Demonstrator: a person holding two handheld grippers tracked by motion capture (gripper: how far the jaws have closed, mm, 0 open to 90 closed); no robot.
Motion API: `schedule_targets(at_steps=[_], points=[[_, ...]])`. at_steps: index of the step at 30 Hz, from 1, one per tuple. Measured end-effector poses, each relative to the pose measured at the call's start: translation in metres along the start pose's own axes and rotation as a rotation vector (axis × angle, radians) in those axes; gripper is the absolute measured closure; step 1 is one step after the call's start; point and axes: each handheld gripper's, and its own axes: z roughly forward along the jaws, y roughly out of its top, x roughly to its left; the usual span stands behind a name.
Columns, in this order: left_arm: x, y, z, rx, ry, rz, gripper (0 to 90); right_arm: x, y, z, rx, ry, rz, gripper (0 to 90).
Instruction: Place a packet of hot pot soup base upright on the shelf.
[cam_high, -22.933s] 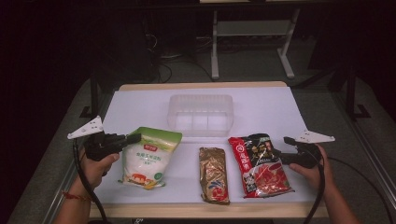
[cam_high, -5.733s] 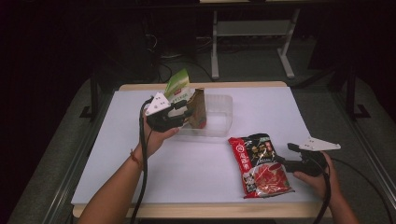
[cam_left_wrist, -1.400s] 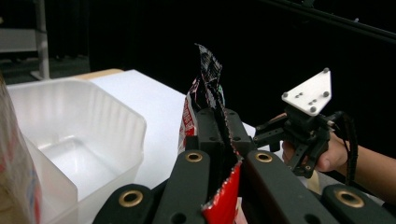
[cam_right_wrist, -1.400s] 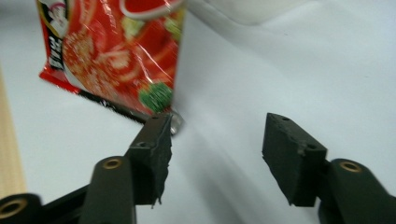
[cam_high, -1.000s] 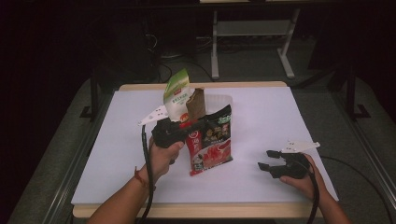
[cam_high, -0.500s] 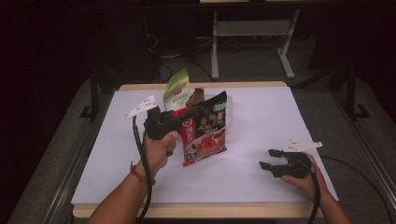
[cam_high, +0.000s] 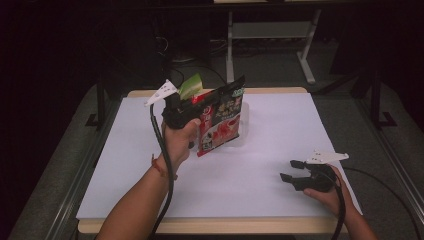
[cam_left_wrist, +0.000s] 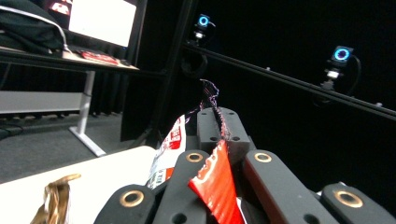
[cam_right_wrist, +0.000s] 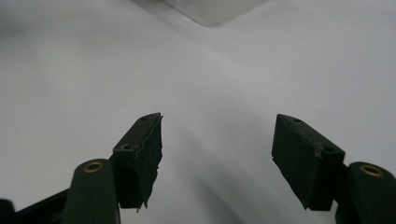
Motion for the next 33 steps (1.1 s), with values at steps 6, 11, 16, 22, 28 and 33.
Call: schedule_targets(at_steps=[6, 11, 16, 22, 28, 33], points=[[0.001, 0.007, 0.018, 0.003, 0.036, 0.012, 89.5, -0.002, -0.002, -0.002, 0.003, -0.005, 0.013, 32.8], [0.004, 0.009, 0.036, 0.012, 0.078, 0.031, 89.5, -0.002, -0.002, -0.001, 0.007, -0.002, 0.006, 32.8], [0.008, 0.006, 0.051, 0.018, 0.131, 0.041, 89.5, -0.001, -0.002, 0.000, 0.010, 0.000, -0.001, 32.8], [0.016, -0.001, 0.074, 0.041, 0.185, 0.067, 89.5, -0.001, -0.003, -0.001, 0.006, -0.002, 0.001, 32.9], [0.024, -0.011, 0.094, 0.045, 0.257, 0.110, 89.4, -0.001, -0.003, 0.000, 0.014, -0.005, -0.013, 32.8], [0.033, -0.010, 0.102, 0.028, 0.286, 0.099, 89.4, 0.000, -0.003, 0.001, 0.017, -0.002, -0.012, 32.8]])
